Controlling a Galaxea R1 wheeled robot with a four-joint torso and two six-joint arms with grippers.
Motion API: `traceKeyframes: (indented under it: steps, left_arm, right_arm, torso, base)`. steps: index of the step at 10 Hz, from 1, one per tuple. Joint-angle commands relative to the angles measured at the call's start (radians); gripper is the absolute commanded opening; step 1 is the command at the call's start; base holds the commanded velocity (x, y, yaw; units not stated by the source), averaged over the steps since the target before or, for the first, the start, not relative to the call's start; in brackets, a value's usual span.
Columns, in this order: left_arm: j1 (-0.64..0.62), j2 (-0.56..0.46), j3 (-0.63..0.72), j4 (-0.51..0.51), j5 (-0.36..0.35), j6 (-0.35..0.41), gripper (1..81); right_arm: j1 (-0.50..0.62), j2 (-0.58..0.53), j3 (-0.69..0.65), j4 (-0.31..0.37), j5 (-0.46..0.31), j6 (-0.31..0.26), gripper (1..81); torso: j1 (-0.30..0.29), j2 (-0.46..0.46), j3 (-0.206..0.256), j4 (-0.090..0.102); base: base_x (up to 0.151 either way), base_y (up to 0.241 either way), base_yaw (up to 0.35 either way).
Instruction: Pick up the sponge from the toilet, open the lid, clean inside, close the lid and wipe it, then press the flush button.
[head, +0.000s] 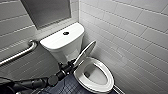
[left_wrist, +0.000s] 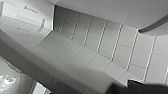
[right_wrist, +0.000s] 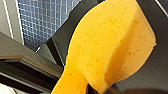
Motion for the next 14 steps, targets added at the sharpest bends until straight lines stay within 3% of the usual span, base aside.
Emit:
traceKeyframes:
  steps: [1,2,5,8,11,14]
  left_arm:
    - [-0.115,-0.072,-0.003,0.083,-0.023,0.097,81.1]
    - [-0.119,-0.069,-0.017,0.075,-0.057,0.092,81.1]
    - [-0.176,-0.067,-0.064,0.0,-0.065,-0.02,81.1]
    - [-0.195,-0.126,-0.121,-0.046,-0.063,-0.044,81.1]
    - [-0.193,-0.188,-0.167,-0.026,-0.049,-0.055,81.1]
    - [-0.185,-0.238,-0.135,0.053,0.01,-0.055,81.1]
  right_arm:
    - [-0.052,-0.152,0.174,-0.025,-0.036,-0.013,1.0]
    - [-0.06,-0.159,0.186,-0.025,-0.021,-0.015,1.0]
    - [-0.07,-0.158,0.203,-0.028,0.002,-0.018,1.0]
    - [-0.075,-0.158,0.217,-0.03,0.005,-0.018,1.0]
    - [-0.073,-0.158,0.225,-0.034,0.011,-0.018,1.0]
    - [-0.067,-0.138,0.198,-0.037,0.019,-0.016,1.0]
  torso:
    - [0.0,0.0,0.0,0.0]
    - [0.0,0.0,0.0,0.0]
    - [0.0,0.0,0.0,0.0]
    - [0.0,0.0,0.0,0.0]
    - [0.0,0.0,0.0,-0.001]
    - [0.0,0.0,0.0,-0.001]
  base:
    - [0.0,0.0,0.0]
    - [0.0,0.0,0.0]
    - [0.0,0.0,0.0]
    - [0.0,0.0,0.0]
    - [0.0,0.0,0.0]
    - [0.0,0.0,0.0]
